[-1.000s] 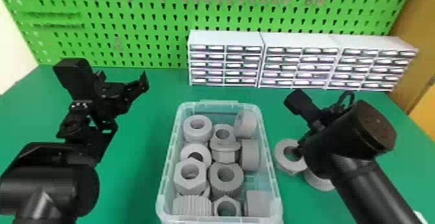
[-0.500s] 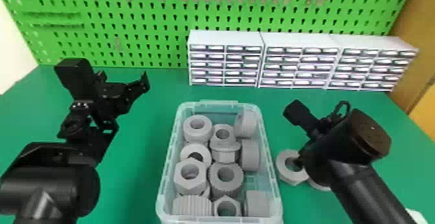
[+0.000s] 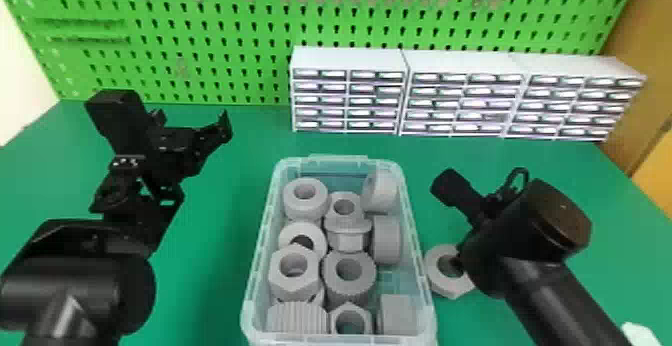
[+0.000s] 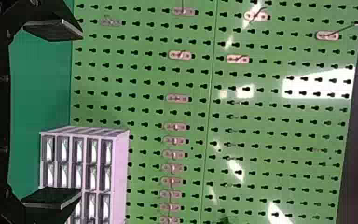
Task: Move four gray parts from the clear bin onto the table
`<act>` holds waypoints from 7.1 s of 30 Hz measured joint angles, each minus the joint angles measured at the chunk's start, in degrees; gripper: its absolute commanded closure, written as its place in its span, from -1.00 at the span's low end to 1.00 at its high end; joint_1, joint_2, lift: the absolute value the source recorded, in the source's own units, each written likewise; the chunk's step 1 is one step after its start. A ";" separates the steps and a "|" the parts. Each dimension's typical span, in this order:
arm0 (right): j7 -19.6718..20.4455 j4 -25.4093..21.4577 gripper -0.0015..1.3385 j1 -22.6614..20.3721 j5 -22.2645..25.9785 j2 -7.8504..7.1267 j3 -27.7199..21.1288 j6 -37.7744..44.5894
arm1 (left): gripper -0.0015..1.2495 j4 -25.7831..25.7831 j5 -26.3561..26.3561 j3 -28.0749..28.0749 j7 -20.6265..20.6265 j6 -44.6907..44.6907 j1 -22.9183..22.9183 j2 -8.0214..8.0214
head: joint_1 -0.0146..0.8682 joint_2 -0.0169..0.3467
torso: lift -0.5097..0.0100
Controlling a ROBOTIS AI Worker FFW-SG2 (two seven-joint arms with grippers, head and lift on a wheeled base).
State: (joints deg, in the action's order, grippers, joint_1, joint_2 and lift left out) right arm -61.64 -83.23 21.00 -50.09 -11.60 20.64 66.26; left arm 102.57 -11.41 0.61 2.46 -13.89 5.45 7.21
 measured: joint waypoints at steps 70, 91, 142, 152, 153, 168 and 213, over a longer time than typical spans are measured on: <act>1.33 -14.01 -0.04 6.98 -2.17 -0.62 6.03 4.65 | -0.83 0.00 0.05 -0.38 0.00 -0.50 -0.27 0.00 | 0.59 -0.76 | 0.77; 10.91 -13.56 -0.04 10.24 11.43 1.57 14.24 4.39 | -0.83 0.00 0.38 -0.17 0.00 -0.61 0.44 -0.08 | 0.59 -0.76 | 0.77; 2.54 -15.04 -0.06 19.53 33.03 -5.33 32.15 12.67 | -0.83 -0.53 0.69 -0.33 0.01 -1.39 1.14 0.44 | 0.59 -0.76 | 0.77; -0.55 -16.90 -0.06 19.15 33.13 -7.79 32.50 15.91 | -0.83 -0.53 0.69 -0.28 0.09 -1.49 1.21 0.45 | 0.59 -0.76 | 0.77; -0.63 -16.95 -0.06 19.28 33.25 -7.97 32.71 16.01 | -0.83 -0.53 0.70 -0.26 0.09 -1.50 1.24 0.45 | 0.59 -0.76 | 0.77; -0.67 -17.01 -0.06 20.63 33.94 -8.49 34.63 16.18 | -0.83 -0.53 0.78 0.00 0.09 -1.58 1.41 0.45 | 0.59 -0.76 | 0.77; -0.67 -12.47 -0.06 20.83 26.21 -2.59 34.34 12.28 | -0.83 -0.93 0.78 0.83 0.09 -1.58 1.77 0.41 | 0.59 -0.76 | 0.77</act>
State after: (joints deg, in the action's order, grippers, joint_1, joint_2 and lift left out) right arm -62.31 -95.70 41.82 -23.88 -14.19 54.98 78.54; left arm 101.64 -10.63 1.44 2.55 -15.47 7.22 7.62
